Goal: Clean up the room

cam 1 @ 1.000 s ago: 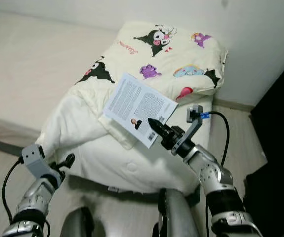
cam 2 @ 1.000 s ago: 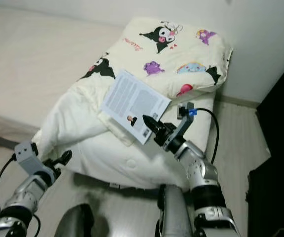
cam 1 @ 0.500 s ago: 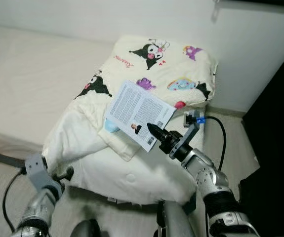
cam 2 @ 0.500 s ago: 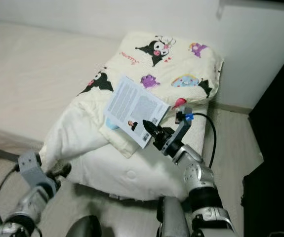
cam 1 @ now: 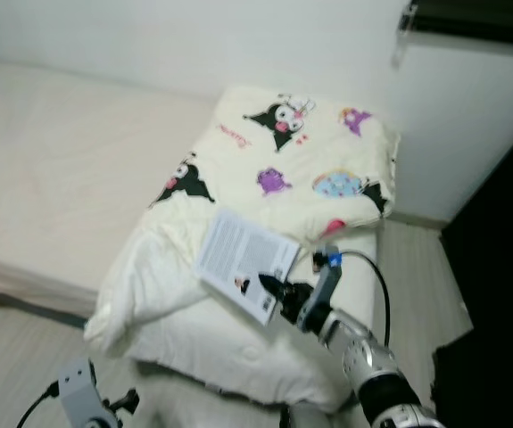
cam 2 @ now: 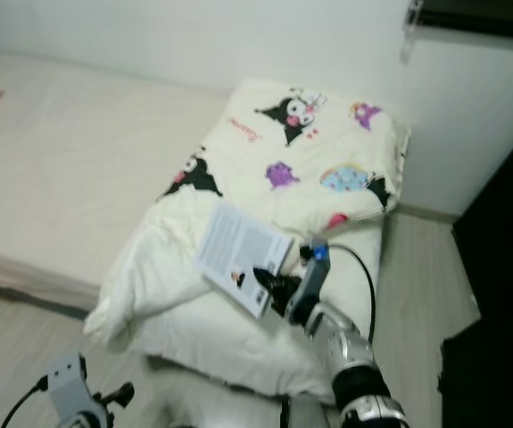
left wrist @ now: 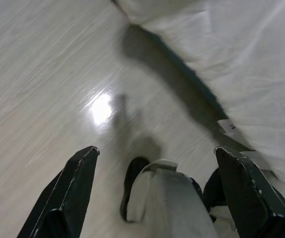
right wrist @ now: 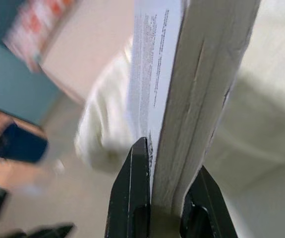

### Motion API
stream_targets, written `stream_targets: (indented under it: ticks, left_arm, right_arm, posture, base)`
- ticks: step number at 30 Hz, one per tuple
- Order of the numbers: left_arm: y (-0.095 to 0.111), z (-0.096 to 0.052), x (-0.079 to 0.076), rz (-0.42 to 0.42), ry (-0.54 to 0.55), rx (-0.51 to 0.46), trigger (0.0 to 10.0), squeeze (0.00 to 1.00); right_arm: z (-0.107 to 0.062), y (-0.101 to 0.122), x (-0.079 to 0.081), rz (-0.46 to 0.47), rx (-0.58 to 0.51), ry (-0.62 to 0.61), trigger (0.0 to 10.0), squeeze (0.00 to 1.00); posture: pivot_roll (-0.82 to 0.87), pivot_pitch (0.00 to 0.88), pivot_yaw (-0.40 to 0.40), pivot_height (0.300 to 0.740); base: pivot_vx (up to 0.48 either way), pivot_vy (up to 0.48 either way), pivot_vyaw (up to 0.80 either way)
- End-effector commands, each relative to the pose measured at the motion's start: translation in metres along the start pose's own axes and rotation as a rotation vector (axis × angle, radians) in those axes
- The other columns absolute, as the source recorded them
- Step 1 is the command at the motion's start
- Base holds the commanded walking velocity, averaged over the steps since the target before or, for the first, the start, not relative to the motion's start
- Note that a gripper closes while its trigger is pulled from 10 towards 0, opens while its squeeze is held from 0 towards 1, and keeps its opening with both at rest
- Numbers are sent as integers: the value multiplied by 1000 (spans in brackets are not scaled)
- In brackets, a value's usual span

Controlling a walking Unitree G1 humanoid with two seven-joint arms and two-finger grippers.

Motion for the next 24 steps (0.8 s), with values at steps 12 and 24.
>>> stream_targets:
  ticks: [12,24]
  left_arm:
    - [-45,-12,25,91,80,141,10000,0]
    - [-53,-14,22,136,62,165,10000,0]
  right_arm:
    - [-56,-122,-40,-125,419,-279,0,0]
    - [-39,-104,-27,-292,347,-180,10000,0]
  posture:
    - [-69,137,-27,740]
    - [-71,128,-33,740]
  base:
    - [0,0,0]
    - [0,0,424]
Point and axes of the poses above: a point about 5 cm out from each wrist's last joint towards the gripper, its own z axis pointing out of the wrist towards the gripper, its own y axis along the axis of the wrist's last joint, x = y × z, the point moved 6 cm from there along z, pointing out of the wrist towards the gripper, and after that the axes turned 6 degrees about -z, right-handed, at the moved point
